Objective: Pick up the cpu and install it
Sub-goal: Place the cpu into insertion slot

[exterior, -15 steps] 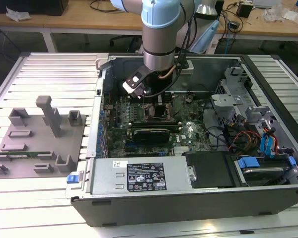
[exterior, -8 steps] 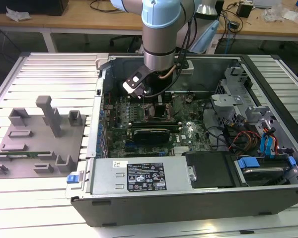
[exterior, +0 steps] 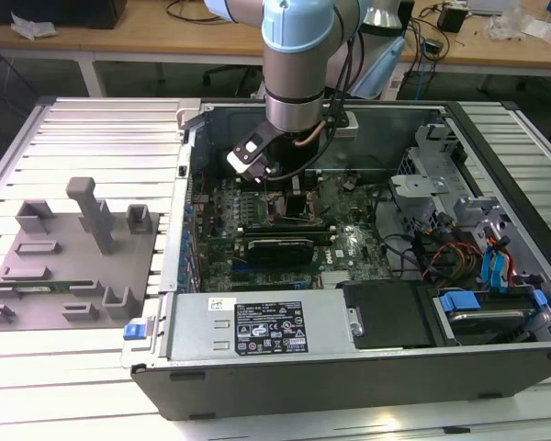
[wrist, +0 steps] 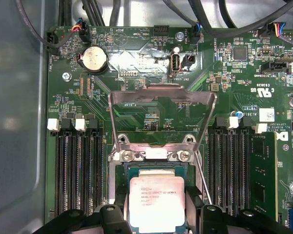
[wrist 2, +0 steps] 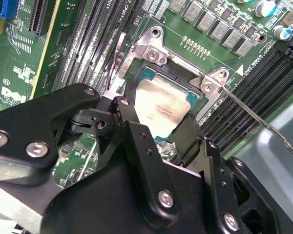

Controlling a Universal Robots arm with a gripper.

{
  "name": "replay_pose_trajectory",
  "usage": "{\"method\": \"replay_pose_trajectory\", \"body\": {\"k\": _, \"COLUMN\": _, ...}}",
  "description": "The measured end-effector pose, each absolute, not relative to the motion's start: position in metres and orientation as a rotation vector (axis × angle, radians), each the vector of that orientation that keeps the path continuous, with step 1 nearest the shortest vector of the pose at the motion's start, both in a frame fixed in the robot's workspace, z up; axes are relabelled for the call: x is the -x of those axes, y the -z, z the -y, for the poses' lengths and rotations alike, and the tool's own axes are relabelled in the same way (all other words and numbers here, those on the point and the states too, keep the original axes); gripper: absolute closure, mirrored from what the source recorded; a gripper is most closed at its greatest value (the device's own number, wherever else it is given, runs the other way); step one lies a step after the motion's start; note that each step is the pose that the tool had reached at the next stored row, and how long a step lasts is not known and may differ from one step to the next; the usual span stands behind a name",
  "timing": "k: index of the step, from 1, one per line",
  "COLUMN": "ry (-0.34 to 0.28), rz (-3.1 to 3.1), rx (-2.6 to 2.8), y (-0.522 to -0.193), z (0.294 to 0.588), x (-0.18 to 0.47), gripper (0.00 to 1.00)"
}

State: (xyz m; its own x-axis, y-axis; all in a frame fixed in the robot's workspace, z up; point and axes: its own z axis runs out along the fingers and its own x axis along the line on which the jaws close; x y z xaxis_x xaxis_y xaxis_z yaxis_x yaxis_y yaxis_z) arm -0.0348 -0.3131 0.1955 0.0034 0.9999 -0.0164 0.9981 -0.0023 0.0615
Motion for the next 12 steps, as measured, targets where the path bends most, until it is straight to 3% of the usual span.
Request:
{"method": "replay_pose_trajectory", "body": {"k": 3, "ry": -0.050, "rz": -2.179, "rx": -2.185, "y": -0.1952, "z": 0.3130, "x": 0.0348, "gripper": 0.45}}
{"method": "replay_pose_trajectory", "body": {"k": 6, "ry": -0.049, "rz": -2.179, "rx": -2.185, "y": -0.1951, "z": 0.3130, "x": 0.0348, "gripper": 0.32}}
{"method": "replay_pose_trajectory", "body": {"k": 12, "ry": -0.050, "rz": -2.179, "rx": -2.185, "y": -0.1948, "z": 0.3130, "x": 0.0348, "gripper": 0.32}}
